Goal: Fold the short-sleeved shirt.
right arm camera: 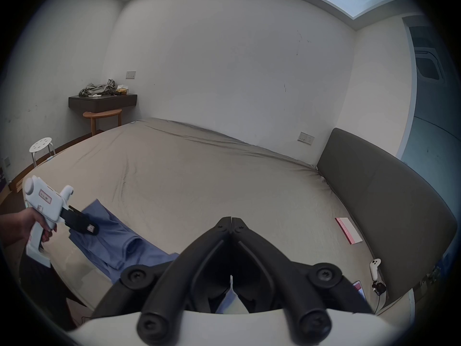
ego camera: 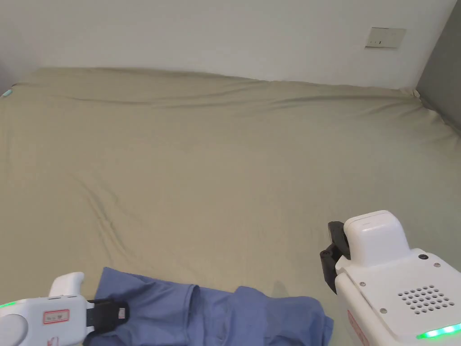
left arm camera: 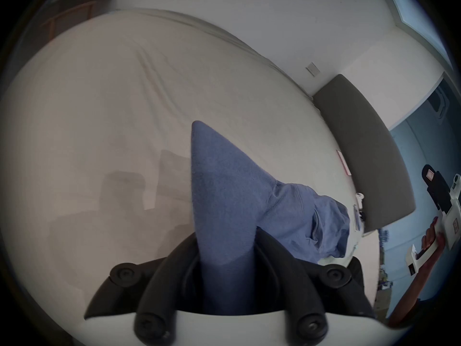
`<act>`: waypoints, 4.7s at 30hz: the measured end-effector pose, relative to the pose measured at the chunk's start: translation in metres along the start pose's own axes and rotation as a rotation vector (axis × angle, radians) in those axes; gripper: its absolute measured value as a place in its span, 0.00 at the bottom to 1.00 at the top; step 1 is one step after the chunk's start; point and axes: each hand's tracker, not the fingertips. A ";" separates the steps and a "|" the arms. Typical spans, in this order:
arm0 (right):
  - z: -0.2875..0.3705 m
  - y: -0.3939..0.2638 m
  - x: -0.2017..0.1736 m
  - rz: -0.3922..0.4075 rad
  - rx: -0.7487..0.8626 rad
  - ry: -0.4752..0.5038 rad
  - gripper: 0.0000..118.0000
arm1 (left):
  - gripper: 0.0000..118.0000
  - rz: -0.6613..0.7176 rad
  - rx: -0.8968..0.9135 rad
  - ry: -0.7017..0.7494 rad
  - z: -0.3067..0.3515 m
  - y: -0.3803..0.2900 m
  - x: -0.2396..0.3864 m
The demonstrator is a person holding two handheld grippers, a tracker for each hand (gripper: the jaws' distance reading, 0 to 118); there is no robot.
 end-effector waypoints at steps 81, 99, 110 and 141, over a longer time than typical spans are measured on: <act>-0.014 -0.025 0.001 -0.033 -0.066 0.016 0.00 | 0.01 -0.548 -0.025 -0.114 -0.060 -0.134 0.215; -0.142 -0.089 -0.152 0.088 -0.411 0.416 0.00 | 0.01 -0.309 0.327 0.309 0.048 -0.044 0.047; -0.164 -0.122 -0.170 0.231 -0.533 0.449 0.00 | 0.16 0.017 -0.008 -0.099 0.017 -0.008 -0.004; -0.090 -0.013 -0.073 -0.014 -0.092 0.178 0.00 | 0.19 -0.012 -0.123 -0.148 -0.020 0.003 0.040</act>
